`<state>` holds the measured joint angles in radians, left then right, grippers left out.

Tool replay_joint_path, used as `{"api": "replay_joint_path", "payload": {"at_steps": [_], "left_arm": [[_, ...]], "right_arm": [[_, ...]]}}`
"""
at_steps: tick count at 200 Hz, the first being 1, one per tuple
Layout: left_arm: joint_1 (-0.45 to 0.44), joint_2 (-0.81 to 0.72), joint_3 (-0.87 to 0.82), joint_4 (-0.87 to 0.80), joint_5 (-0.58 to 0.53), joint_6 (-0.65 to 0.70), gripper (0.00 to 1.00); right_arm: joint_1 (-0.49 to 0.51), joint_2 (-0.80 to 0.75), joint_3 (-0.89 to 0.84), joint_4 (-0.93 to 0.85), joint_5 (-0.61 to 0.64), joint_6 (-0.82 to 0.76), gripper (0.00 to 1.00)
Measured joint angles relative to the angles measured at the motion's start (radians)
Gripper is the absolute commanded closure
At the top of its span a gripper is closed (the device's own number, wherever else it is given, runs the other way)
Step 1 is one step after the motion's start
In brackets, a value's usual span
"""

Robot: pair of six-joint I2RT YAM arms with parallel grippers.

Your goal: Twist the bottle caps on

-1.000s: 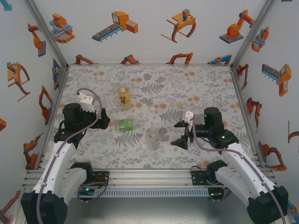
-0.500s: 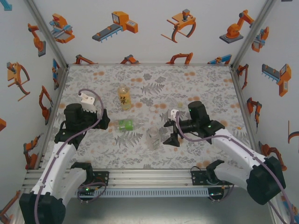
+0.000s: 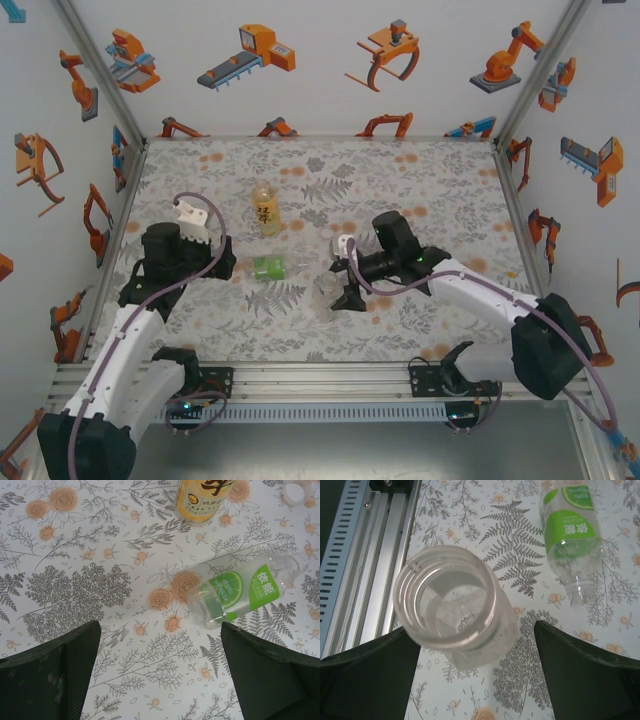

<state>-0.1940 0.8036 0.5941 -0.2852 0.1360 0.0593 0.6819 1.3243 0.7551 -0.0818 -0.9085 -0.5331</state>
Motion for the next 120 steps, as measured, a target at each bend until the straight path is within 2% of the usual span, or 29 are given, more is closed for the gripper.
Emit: {"api": "replay_joint_path", "payload": {"at_steps": [58,101,120], "left_arm": [[-0.030,0.019,0.000,-0.022,-0.021,0.008,0.03],[-0.048,0.022,0.000,-0.023,-0.023,0.008,0.03],[-0.055,0.022,0.000,-0.023,-0.024,0.008,0.03]], "right_arm": [[0.068,0.087,0.011,0.047,0.000,-0.003,0.27],[0.076,0.097,0.011,0.070,0.000,-0.003,0.42],[0.077,0.097,0.011,0.072,0.000,-0.003,0.45]]}}
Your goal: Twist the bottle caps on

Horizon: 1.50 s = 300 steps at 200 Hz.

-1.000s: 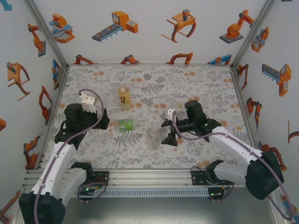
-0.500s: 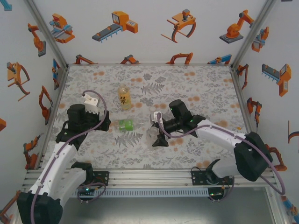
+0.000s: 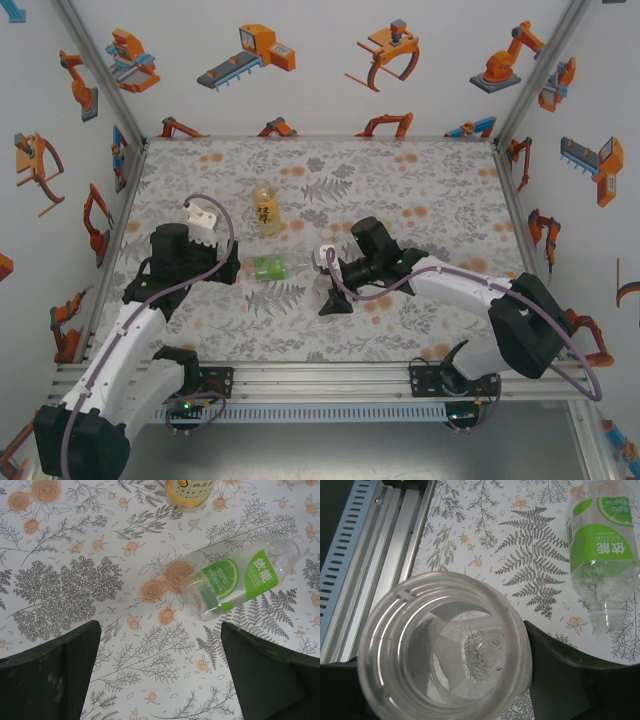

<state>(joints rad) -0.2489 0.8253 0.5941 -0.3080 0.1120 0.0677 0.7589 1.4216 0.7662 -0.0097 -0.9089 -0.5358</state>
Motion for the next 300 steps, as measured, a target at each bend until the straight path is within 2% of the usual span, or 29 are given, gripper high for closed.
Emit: {"api": "replay_joint_path", "payload": {"at_steps": [17,59,113,140,178,235,262,300], "left_arm": [[-0.007,0.000,0.000,0.000,-0.003,0.000,0.03],[-0.019,-0.005,0.000,0.000,-0.007,0.000,0.03],[-0.020,-0.061,-0.004,0.013,0.045,0.008,0.03],[-0.020,-0.090,-0.023,0.077,0.140,-0.001,0.03],[-0.020,-0.062,-0.019,0.147,0.333,-0.036,0.03],[-0.047,0.021,0.086,0.212,0.621,-0.114,0.03],[-0.095,0.022,0.145,0.240,0.691,-0.126,0.03],[-0.175,0.024,0.225,0.254,0.734,-0.138,0.03]], "right_arm": [[0.002,0.000,0.000,0.000,0.000,0.000,0.50],[0.004,-0.001,0.000,0.000,-0.007,0.009,0.56],[0.004,-0.099,-0.006,0.005,0.020,0.075,0.57],[0.005,-0.184,-0.026,0.025,0.069,0.141,0.59],[0.005,-0.288,-0.041,0.023,0.192,0.264,0.61],[0.005,-0.429,-0.039,-0.018,0.329,0.446,0.59],[0.005,-0.445,-0.016,-0.047,0.353,0.533,0.59],[0.005,-0.446,0.068,-0.055,0.357,0.635,0.60]]}}
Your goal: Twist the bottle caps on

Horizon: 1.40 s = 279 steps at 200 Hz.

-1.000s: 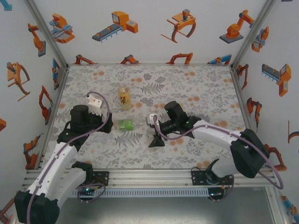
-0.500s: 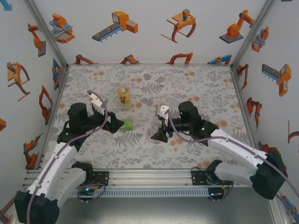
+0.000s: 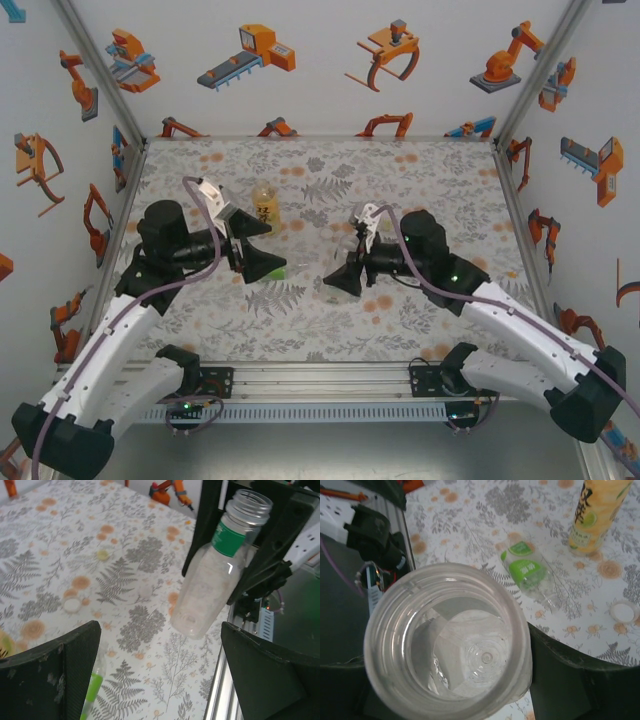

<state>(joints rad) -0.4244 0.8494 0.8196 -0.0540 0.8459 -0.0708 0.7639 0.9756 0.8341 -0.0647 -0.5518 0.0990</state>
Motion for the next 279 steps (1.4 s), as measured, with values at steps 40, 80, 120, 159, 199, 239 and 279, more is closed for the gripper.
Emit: {"api": "replay_joint_path", "payload": {"at_steps": [40,80,120,159,199,239,279], "left_arm": [[-0.066,0.019,0.059,0.040,0.018,-0.055,0.03],[-0.159,0.031,0.088,0.086,0.023,-0.061,0.03],[-0.244,0.084,0.166,0.107,0.009,-0.051,0.03],[-0.333,0.188,0.267,0.109,-0.008,-0.036,0.03],[-0.401,0.284,0.332,0.101,-0.014,-0.027,0.02],[-0.449,0.343,0.357,0.084,-0.016,-0.017,0.04],[-0.479,0.351,0.357,0.084,-0.016,-0.009,0.18]], "right_arm": [[0.000,-0.002,0.107,0.004,-0.009,0.074,0.60],[0.000,-0.002,0.187,0.034,-0.051,0.132,0.60],[0.000,-0.002,0.235,0.055,-0.087,0.168,0.60],[0.000,-0.002,0.261,0.061,-0.100,0.187,0.61],[0.000,-0.002,0.304,0.077,-0.114,0.200,0.63],[0.000,-0.007,0.332,0.087,-0.113,0.202,0.67],[0.000,-0.011,0.337,0.084,-0.113,0.202,0.69]]}}
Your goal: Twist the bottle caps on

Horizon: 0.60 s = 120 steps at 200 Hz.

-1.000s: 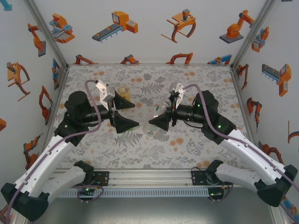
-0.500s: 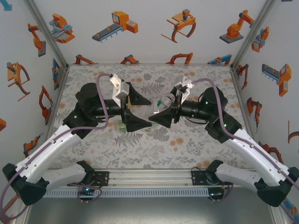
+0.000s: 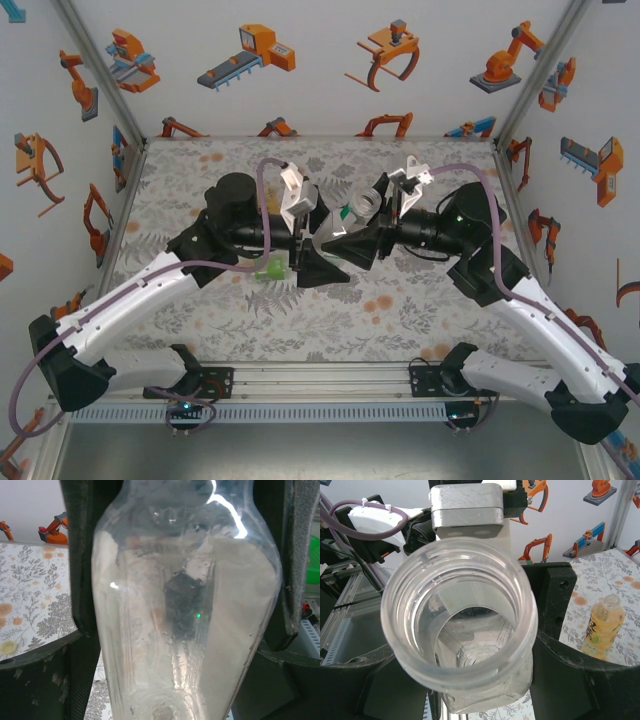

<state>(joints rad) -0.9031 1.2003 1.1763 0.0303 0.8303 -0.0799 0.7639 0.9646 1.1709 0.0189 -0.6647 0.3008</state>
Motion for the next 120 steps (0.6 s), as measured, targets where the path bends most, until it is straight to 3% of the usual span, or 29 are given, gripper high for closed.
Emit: {"api": "replay_joint_path", "payload": {"at_steps": [48,120], "left_arm": [[-0.013,0.005,0.000,0.009,0.002,0.007,0.41],[-0.018,0.005,0.000,0.022,0.001,0.016,0.56]], "right_arm": [[0.000,-0.002,0.000,-0.006,0.004,0.000,0.70],[0.005,-0.007,0.001,-0.006,0.023,0.003,0.70]]}}
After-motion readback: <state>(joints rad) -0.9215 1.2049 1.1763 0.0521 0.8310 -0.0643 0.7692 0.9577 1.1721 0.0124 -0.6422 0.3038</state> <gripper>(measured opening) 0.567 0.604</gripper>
